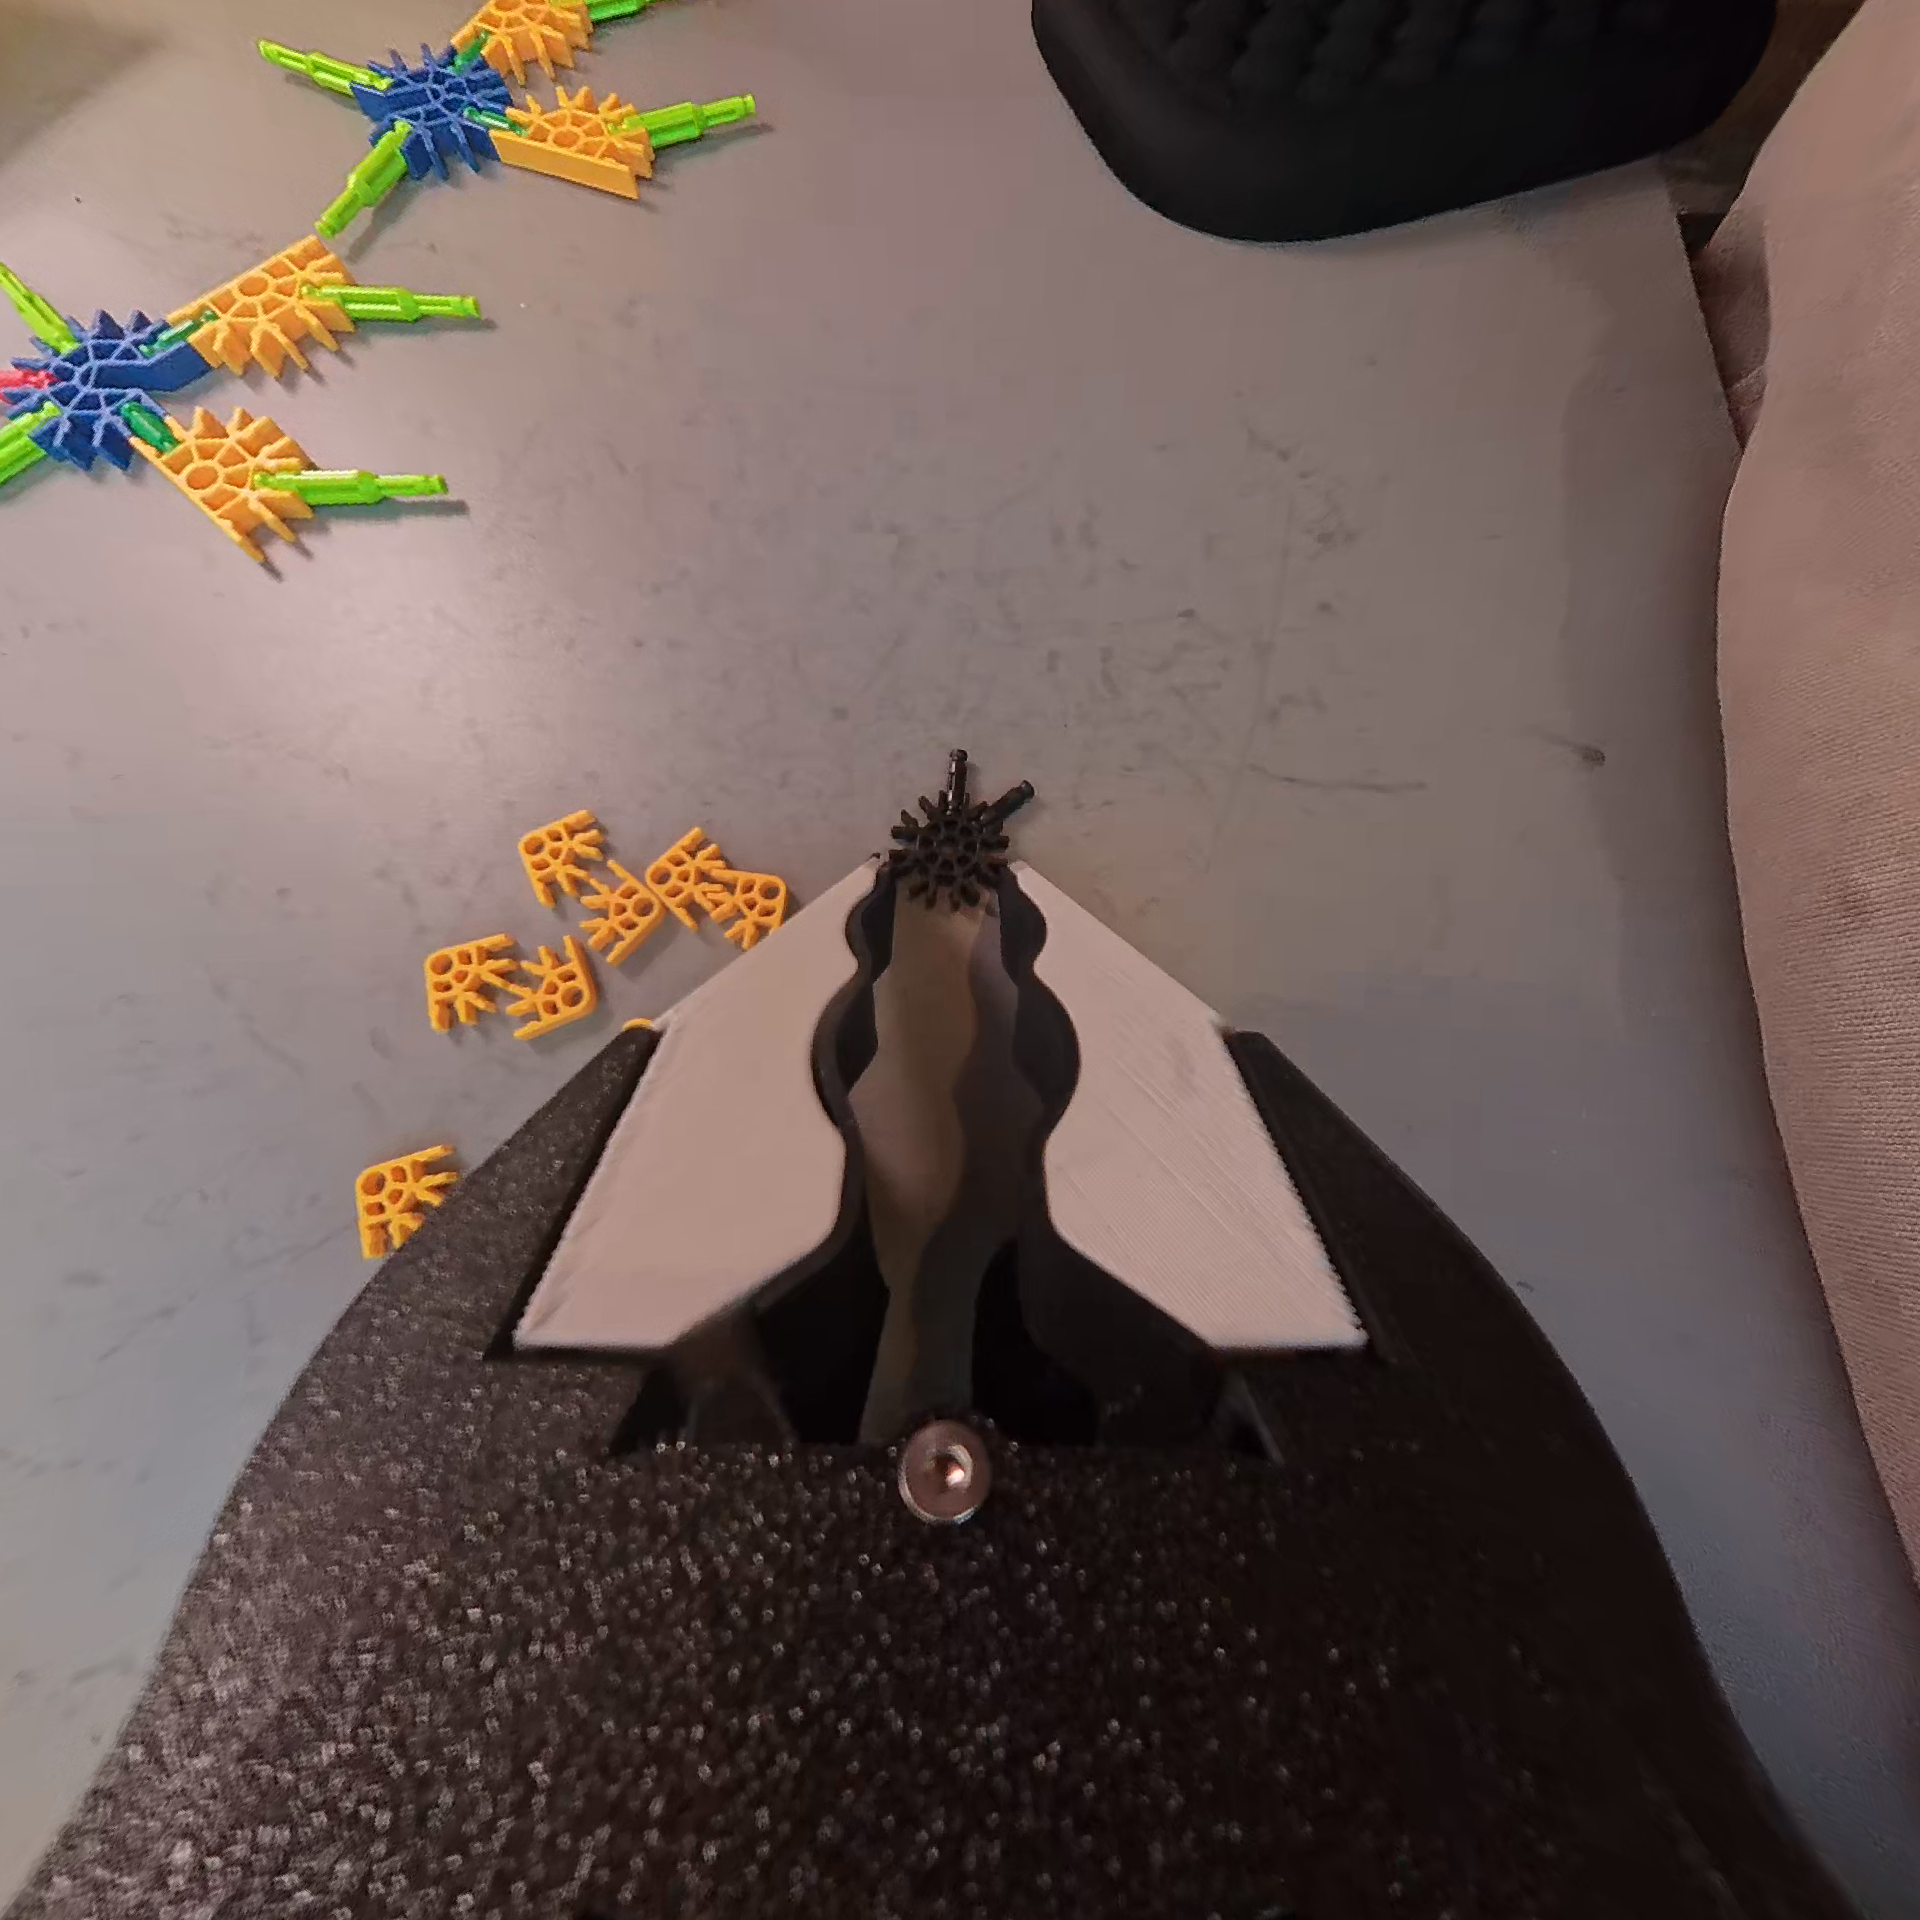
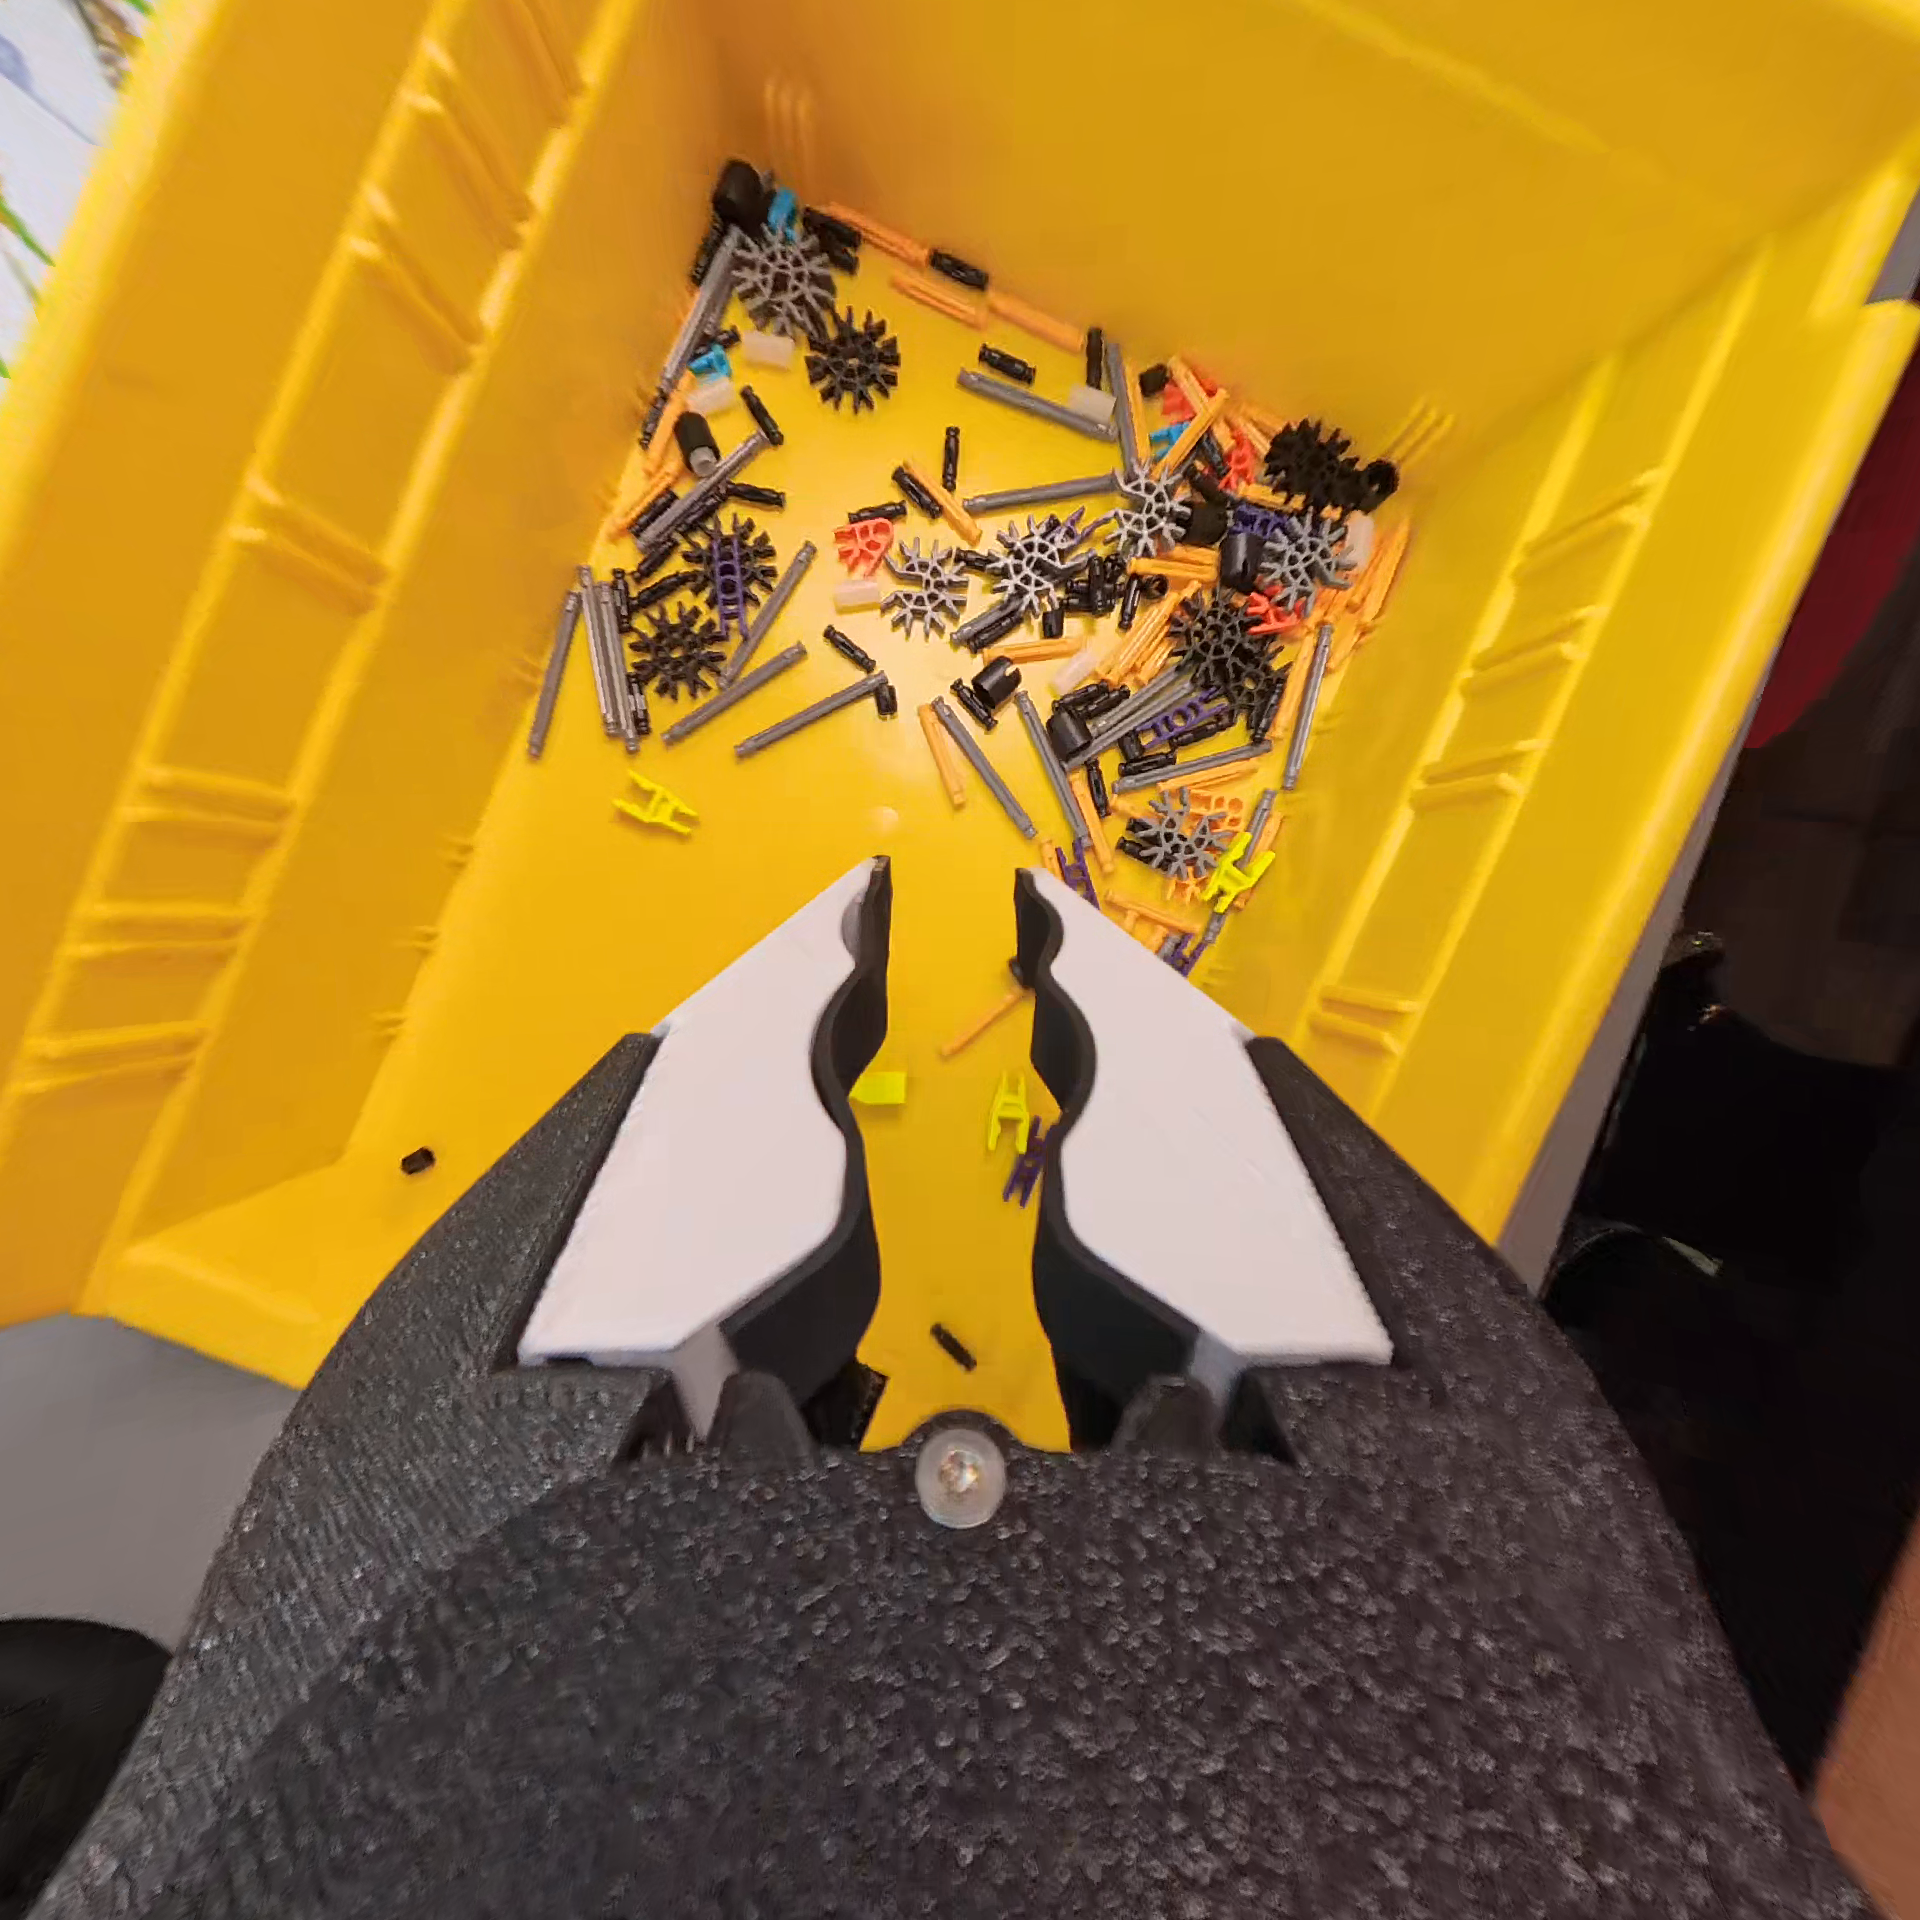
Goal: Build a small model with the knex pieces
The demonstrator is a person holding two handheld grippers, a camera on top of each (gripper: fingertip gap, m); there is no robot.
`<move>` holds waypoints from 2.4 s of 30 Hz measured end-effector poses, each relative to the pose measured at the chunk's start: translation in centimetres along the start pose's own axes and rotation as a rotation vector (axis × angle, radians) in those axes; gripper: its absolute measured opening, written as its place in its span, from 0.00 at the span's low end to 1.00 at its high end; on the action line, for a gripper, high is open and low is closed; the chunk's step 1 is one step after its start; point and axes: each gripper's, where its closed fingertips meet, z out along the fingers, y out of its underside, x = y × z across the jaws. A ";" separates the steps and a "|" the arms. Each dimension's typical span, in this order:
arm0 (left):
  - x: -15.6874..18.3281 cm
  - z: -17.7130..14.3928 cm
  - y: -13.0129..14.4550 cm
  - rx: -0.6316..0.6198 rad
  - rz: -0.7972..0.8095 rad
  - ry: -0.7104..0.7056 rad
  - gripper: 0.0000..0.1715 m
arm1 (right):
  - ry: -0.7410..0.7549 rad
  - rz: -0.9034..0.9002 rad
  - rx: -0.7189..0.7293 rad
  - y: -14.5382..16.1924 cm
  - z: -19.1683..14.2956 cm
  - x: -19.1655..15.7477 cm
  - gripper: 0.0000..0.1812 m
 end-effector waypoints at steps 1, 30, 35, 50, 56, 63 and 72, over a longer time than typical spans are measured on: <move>0.0 0.0 0.0 0.000 0.000 -0.001 0.12 | -0.002 0.010 -0.017 0.0 0.9 0.2 0.12; 0.0 0.0 0.0 0.007 -0.036 0.017 0.11 | -0.156 -0.292 -0.036 -2.3 6.7 -2.7 0.05; 0.0 0.0 0.0 0.007 -0.036 0.017 0.11 | -0.191 -0.282 -0.027 -2.3 6.8 -3.1 0.01; 0.0 0.0 0.0 0.006 -0.019 0.008 0.11 | -0.298 -0.393 0.342 -5.4 -6.3 -11.4 0.00; 0.0 -0.1 0.1 0.006 -0.008 -0.003 0.11 | -0.199 -0.558 0.338 -3.5 -8.8 -16.4 0.00; 0.0 -0.2 0.2 0.006 -0.020 0.006 0.11 | -0.146 -0.404 0.127 -1.2 -2.4 -8.0 0.07; -0.4 0.0 -0.2 0.010 -0.064 0.017 0.11 | -0.236 -0.314 0.025 1.8 3.2 -8.5 0.13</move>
